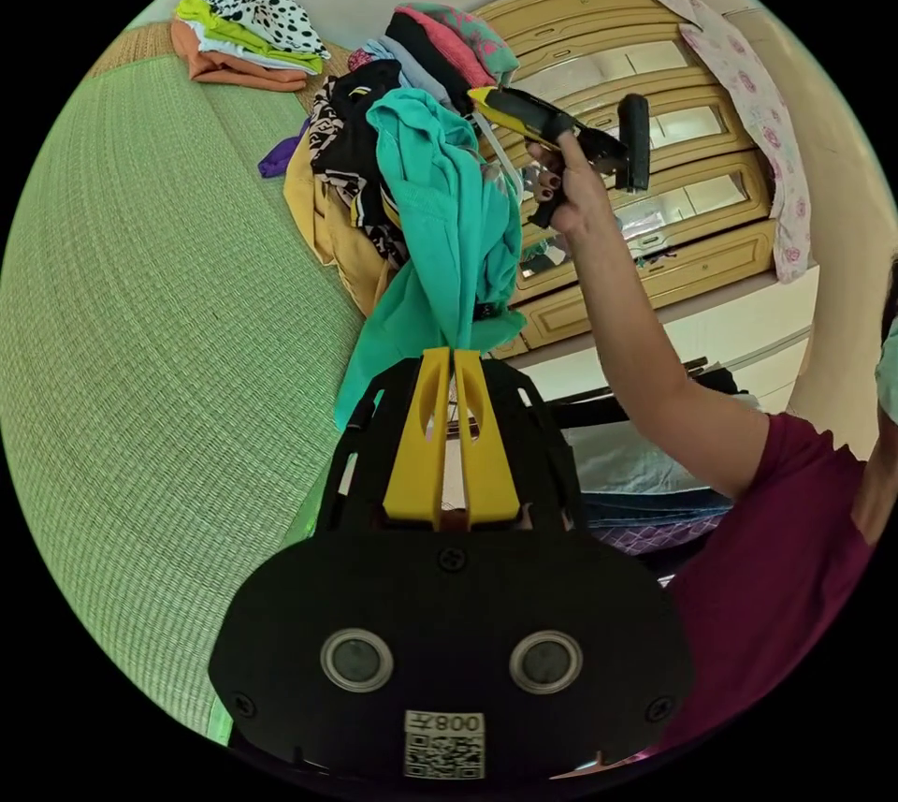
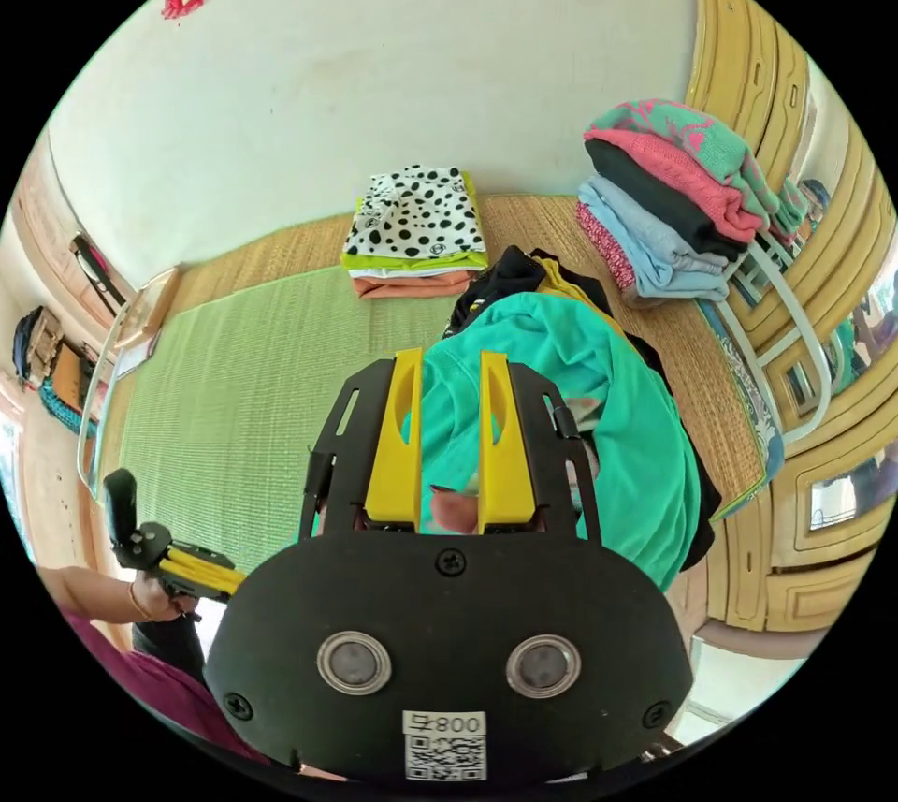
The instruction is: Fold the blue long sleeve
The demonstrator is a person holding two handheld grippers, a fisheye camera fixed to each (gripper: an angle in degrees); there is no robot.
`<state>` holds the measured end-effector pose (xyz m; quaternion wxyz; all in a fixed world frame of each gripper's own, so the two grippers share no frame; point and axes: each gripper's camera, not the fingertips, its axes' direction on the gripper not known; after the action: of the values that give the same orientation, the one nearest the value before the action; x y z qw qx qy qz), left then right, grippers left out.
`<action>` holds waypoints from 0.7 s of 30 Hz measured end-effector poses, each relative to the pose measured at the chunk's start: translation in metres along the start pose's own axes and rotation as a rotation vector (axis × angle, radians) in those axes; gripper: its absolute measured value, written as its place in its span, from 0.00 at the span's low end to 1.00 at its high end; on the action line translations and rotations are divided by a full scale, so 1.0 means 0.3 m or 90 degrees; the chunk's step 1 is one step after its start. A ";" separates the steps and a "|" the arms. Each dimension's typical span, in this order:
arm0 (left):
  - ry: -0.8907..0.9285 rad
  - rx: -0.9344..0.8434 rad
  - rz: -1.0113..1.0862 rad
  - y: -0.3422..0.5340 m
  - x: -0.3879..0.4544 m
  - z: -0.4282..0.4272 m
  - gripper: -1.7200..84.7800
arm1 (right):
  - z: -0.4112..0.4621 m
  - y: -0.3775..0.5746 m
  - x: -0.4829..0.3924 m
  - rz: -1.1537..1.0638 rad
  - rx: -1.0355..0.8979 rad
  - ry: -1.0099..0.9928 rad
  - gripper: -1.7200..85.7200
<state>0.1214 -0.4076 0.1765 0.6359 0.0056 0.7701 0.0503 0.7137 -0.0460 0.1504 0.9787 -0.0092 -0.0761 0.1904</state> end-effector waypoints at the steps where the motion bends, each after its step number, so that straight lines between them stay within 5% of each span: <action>1: 0.008 0.002 0.003 0.005 0.011 -0.004 0.03 | 0.056 -0.063 0.004 0.003 -0.017 0.019 0.13; 11: 0.000 -0.020 0.040 0.078 0.120 -0.032 0.02 | 0.448 -0.234 0.168 0.092 -0.179 0.075 0.11; 21: -0.009 0.027 0.072 0.247 0.321 -0.255 0.02 | 0.125 -0.040 0.453 0.160 0.020 -0.131 0.03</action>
<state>0.0239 -0.3322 0.1027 0.6373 0.0627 0.7649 0.0696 0.8368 -0.0068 0.2078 0.9343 0.0161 -0.1712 0.3122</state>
